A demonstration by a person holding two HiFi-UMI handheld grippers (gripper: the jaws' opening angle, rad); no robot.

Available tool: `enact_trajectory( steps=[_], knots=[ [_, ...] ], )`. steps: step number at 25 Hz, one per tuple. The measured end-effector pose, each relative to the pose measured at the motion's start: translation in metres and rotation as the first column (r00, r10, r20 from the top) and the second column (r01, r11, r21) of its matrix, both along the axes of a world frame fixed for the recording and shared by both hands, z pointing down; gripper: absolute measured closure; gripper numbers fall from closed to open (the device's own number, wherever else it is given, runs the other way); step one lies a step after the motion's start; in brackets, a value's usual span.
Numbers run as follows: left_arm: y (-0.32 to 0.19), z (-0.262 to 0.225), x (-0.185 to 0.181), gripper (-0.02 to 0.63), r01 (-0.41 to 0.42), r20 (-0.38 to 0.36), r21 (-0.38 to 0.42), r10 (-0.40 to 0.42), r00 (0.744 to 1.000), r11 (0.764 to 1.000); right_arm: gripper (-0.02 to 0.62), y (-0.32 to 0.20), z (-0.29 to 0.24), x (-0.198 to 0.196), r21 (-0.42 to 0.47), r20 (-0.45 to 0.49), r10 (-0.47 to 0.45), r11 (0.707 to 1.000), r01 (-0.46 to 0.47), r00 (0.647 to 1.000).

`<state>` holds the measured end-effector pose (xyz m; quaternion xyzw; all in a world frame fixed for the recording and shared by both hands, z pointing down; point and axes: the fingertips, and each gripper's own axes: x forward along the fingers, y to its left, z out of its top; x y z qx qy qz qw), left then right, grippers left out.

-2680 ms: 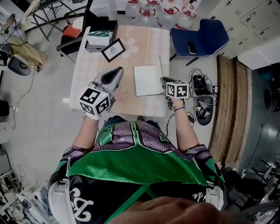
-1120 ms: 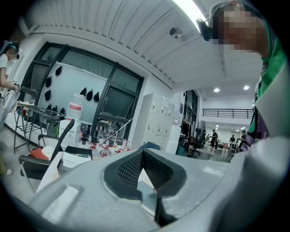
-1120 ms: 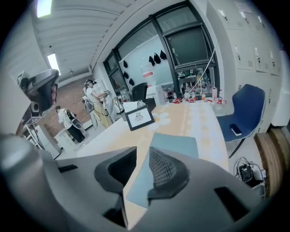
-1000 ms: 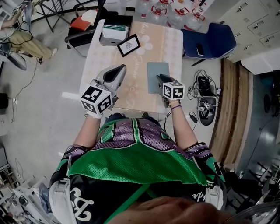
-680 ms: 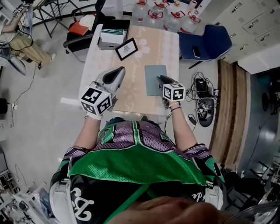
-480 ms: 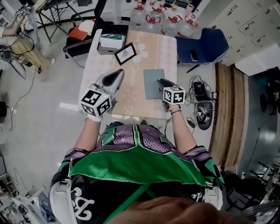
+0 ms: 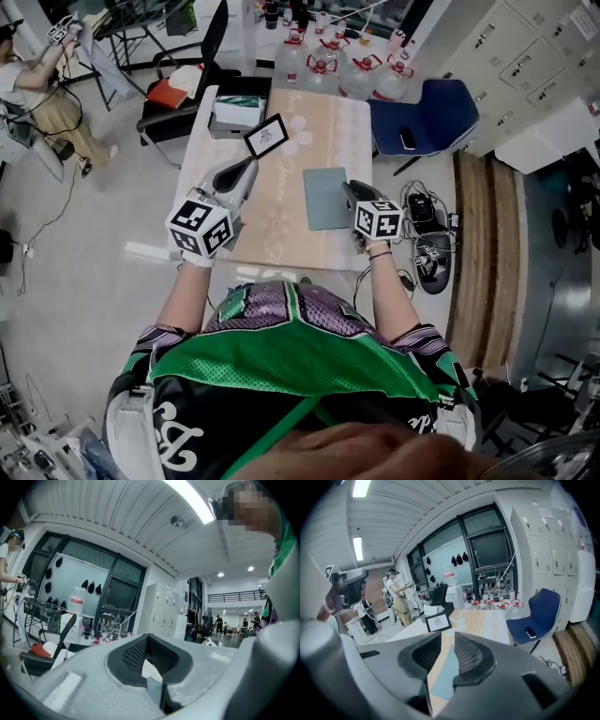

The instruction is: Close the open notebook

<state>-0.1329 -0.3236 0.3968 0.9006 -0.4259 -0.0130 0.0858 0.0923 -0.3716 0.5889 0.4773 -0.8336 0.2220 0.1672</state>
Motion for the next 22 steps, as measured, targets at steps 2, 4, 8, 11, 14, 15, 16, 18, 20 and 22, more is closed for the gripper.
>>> enact_trajectory(
  steps=[2, 4, 8, 11, 14, 15, 16, 18, 20, 22],
  knots=[
    [-0.001, -0.003, 0.0, 0.589, -0.002, 0.008, 0.008, 0.002, 1.0, 1.0, 0.509, 0.001, -0.01, 0.002, 0.017, 0.004, 0.003, 1.0, -0.003, 1.0],
    [-0.003, -0.006, -0.002, 0.589, -0.002, 0.026, 0.016, 0.002, 1.0, 1.0, 0.509, 0.001, -0.02, 0.004, 0.034, 0.01, 0.009, 0.999, -0.009, 1.0],
    [-0.011, -0.012, -0.002, 0.589, -0.004, 0.069, 0.038, 0.002, 0.998, 0.999, 0.509, 0.002, -0.04, 0.013, 0.067, 0.026, 0.028, 0.997, -0.029, 0.999],
    [-0.016, -0.018, -0.004, 0.589, 0.003, 0.075, 0.048, -0.006, 0.997, 0.999, 0.509, 0.003, -0.056, 0.017, 0.089, 0.048, 0.048, 0.995, -0.052, 0.998],
    [-0.021, -0.021, -0.008, 0.589, 0.011, 0.065, 0.047, -0.014, 0.998, 0.999, 0.509, 0.005, -0.077, 0.018, 0.128, 0.063, 0.063, 0.989, -0.071, 0.996],
    [-0.022, -0.023, -0.008, 0.589, 0.011, 0.063, 0.049, -0.014, 0.998, 0.999, 0.509, 0.006, -0.085, 0.018, 0.144, 0.065, 0.067, 0.987, -0.075, 0.996],
    [-0.023, -0.025, -0.008, 0.589, 0.01, 0.061, 0.051, -0.014, 0.998, 0.999, 0.509, 0.007, -0.093, 0.018, 0.159, 0.066, 0.07, 0.984, -0.08, 0.995],
    [-0.024, -0.031, -0.008, 0.589, 0.008, 0.053, 0.06, -0.011, 0.999, 0.998, 0.509, 0.008, -0.109, 0.017, 0.191, 0.07, 0.073, 0.978, -0.086, 0.995],
    [-0.025, -0.037, -0.007, 0.589, 0.004, 0.043, 0.073, -0.007, 0.999, 0.997, 0.509, 0.009, -0.125, 0.018, 0.223, 0.08, 0.076, 0.971, -0.093, 0.994],
    [-0.025, -0.043, -0.004, 0.589, -0.002, 0.037, 0.087, -0.002, 0.999, 0.996, 0.509, 0.01, -0.141, 0.019, 0.255, 0.086, 0.079, 0.962, -0.099, 0.993]
  ],
)
